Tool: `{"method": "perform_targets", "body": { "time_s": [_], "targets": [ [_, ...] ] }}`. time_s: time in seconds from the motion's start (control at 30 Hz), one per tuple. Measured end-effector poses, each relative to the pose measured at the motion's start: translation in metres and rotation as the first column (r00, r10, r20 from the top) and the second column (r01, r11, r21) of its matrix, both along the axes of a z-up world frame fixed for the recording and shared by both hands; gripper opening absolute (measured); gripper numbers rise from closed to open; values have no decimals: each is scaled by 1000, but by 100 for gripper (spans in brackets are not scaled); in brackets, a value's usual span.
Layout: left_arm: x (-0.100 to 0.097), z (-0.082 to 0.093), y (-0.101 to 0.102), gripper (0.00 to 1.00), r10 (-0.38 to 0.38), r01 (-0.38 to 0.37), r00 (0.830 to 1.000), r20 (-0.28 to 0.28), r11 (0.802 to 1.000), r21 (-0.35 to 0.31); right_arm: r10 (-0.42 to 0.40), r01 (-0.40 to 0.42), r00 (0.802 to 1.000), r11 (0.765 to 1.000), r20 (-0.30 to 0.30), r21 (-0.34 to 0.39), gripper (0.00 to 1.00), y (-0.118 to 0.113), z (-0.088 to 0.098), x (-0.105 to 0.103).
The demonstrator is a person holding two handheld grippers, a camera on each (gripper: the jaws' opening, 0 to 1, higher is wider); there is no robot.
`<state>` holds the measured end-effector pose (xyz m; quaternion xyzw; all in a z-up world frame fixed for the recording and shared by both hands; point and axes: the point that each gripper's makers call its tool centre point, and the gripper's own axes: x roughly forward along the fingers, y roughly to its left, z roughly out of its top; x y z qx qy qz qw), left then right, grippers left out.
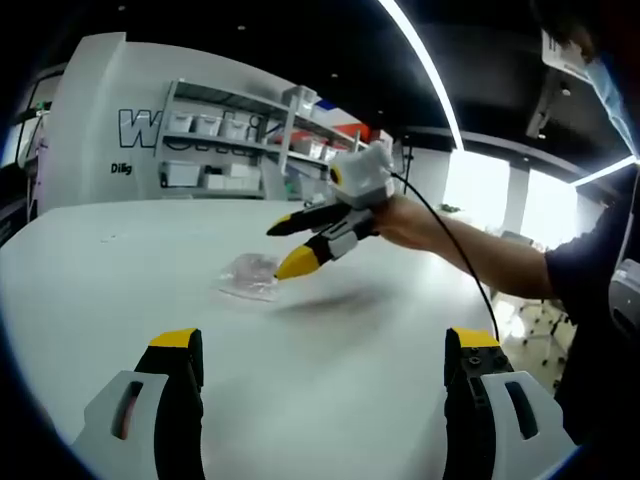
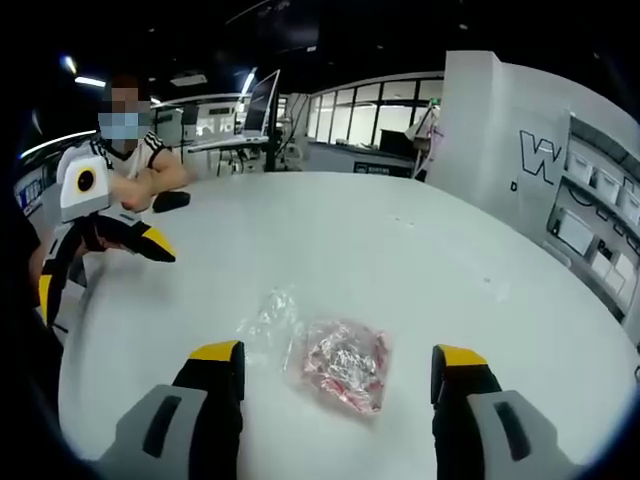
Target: Open the resealable bag by pulling the two sides of the seal apart until the entire bag opening is separated and visibly accessible.
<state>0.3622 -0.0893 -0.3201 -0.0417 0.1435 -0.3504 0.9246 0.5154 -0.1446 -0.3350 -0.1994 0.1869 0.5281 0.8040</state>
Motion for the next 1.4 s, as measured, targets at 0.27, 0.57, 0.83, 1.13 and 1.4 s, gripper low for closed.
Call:
{"method": "perform_targets", "body": {
  "time_s": [0.27,0.57,0.83,1.13,1.4],
  "targets": [
    [0,0,-1,99,-3,3,1000,-1,1000,2,1,-2,1000,1000,-11,-10,74,5,-6,2],
    [-1,0,0,100,0,0,1000,0,1000,-4,206,-183,970,968,129,-169,64,10,3,-5],
    [-1,0,-1,99,-2,2,1000,0,1000,-7,220,-193,966,963,133,-189,66,10,4,-3],
    [1,-1,-1,99,-2,2,1000,0,1000,-10,270,-236,954,944,129,-231,66,7,0,-8],
    [3,-1,-1,99,-2,2,1000,-1,1000,-12,276,-231,949,937,151,-263,64,4,0,-4]
  ]
}}
